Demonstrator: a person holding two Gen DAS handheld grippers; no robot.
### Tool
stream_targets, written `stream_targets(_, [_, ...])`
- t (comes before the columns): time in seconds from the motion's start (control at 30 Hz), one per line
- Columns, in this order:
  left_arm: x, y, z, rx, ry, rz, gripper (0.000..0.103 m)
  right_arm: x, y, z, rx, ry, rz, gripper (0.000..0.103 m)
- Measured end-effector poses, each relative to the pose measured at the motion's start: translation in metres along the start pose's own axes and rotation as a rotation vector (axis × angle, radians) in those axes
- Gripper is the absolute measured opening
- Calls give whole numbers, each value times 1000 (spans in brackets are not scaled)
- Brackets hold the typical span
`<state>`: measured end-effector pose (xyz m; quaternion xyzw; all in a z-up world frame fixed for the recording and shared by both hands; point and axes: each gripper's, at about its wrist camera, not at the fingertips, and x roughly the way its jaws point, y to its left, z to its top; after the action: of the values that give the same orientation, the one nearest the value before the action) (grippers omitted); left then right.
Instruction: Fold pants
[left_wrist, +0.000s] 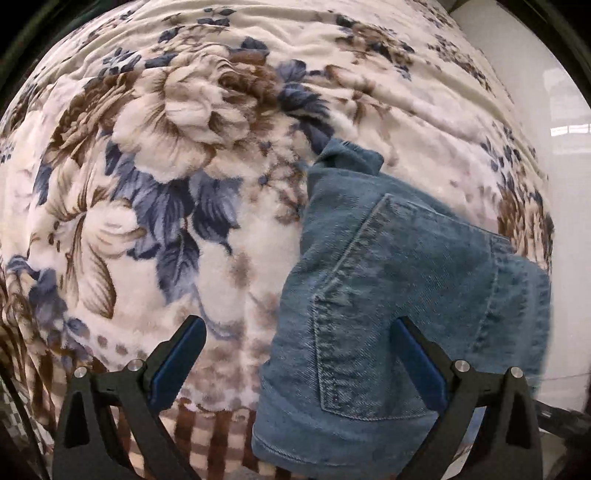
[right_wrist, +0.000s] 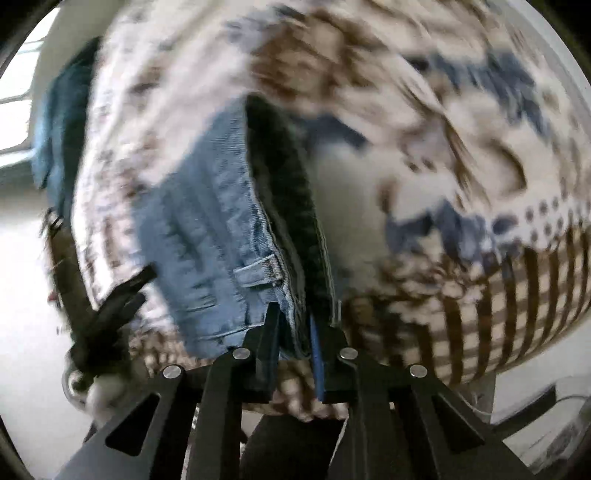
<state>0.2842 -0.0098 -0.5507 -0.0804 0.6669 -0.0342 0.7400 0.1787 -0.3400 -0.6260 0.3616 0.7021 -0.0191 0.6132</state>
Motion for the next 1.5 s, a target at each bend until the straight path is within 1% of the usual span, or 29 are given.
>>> stream_targets(0.07, [1, -2, 1, 12, -1, 8, 102, 24, -12, 11, -16, 27, -34, 22])
stream_targets(0.13, [-2, -2, 6, 21, -7, 29, 102, 31, -15, 17, -15, 68, -61, 40])
stream_targets(0.2, [-17, -3, 12, 16, -54, 38, 102, 14, -9, 18, -42, 21, -81, 61])
stream_targets(0.23, [-24, -1, 16, 1, -77, 30, 102, 4, -6, 19, -52, -9, -100, 67])
stream_targets(0.3, [-33, 5, 35, -62, -92, -30, 102, -15, 7, 26, -72, -72, -106, 69])
stream_targets(0.37, [-23, 11, 59, -135, -42, -69, 102, -24, 22, 38, -107, -102, -93, 69])
stream_targets(0.43, [5, 11, 89, -168, 70, -107, 102, -18, 37, 53, -127, -97, -81, 69])
stream_targets(0.5, [37, 2, 114, -137, 186, -118, 102, 2, 49, 78, -136, -55, -51, 69])
stream_targets(0.53, [47, -2, 119, -118, 216, -121, 98, 12, 52, 89, -130, -17, -48, 69])
stream_targets(0.57, [55, -8, 125, -88, 234, -114, 78, 26, 54, 99, -121, 22, -27, 69])
stream_targets(0.6, [60, -13, 128, -48, 239, -90, 61, 32, 56, 107, -120, 40, -9, 66])
stream_targets(0.63, [63, -20, 129, 5, 243, -58, 31, 38, 59, 110, -134, 39, -4, 48])
stream_targets(0.67, [64, -29, 131, 77, 235, -16, 29, 37, 61, 112, -148, 15, 12, 28])
stream_targets(0.7, [63, -33, 131, 120, 220, 16, 28, 39, 65, 112, -149, 5, 35, 16])
stream_targets(0.73, [62, -35, 132, 158, 198, 53, 28, 33, 69, 112, -156, -20, 26, 12])
stream_targets(0.77, [63, -34, 133, 182, 189, 78, 33, 26, 74, 110, -180, -65, 11, 12])
stream_targets(0.83, [71, -11, 137, 59, 239, 16, 44, 20, 79, 107, -223, -108, -19, 12])
stream_targets(0.87, [75, 3, 139, -32, 272, -39, 45, 23, 81, 107, -243, -96, -23, 12])
stream_targets(0.97, [71, 14, 136, -108, 293, -101, 50, 27, 82, 111, -268, -66, -22, 12])
stream_targets(1.0, [67, 14, 135, -109, 291, -111, 51, 29, 83, 114, -273, -45, -22, 25])
stream_targets(1.03, [61, 16, 133, -116, 290, -118, 53, 29, 80, 115, -271, -27, -34, 43])
stream_targets(1.1, [48, 22, 127, -153, 275, -155, 54, 22, 75, 119, -278, -42, -22, 58])
stream_targets(1.17, [31, 25, 121, -162, 235, -160, 55, 22, 77, 123, -292, -47, 1, 59])
stream_targets(1.23, [17, 16, 115, -118, 206, -140, 59, 28, 81, 127, -312, -33, 11, 59])
stream_targets(1.27, [12, 12, 110, -90, 201, -128, 59, 32, 85, 127, -328, -24, 8, 57])
stream_targets(1.33, [9, -9, 106, -36, 201, -118, 59, 33, 93, 127, -343, -59, -7, 22])
stream_targets(1.37, [7, -15, 104, -17, 194, -105, 59, 29, 102, 125, -360, -86, -29, 21])
stream_targets(1.4, [5, -21, 100, 9, 183, -105, 59, 21, 106, 123, -376, -114, -18, 12])
stream_targets(1.5, [14, -26, 98, 39, 172, -87, 59, -9, 120, 114, -420, -225, 18, 11])
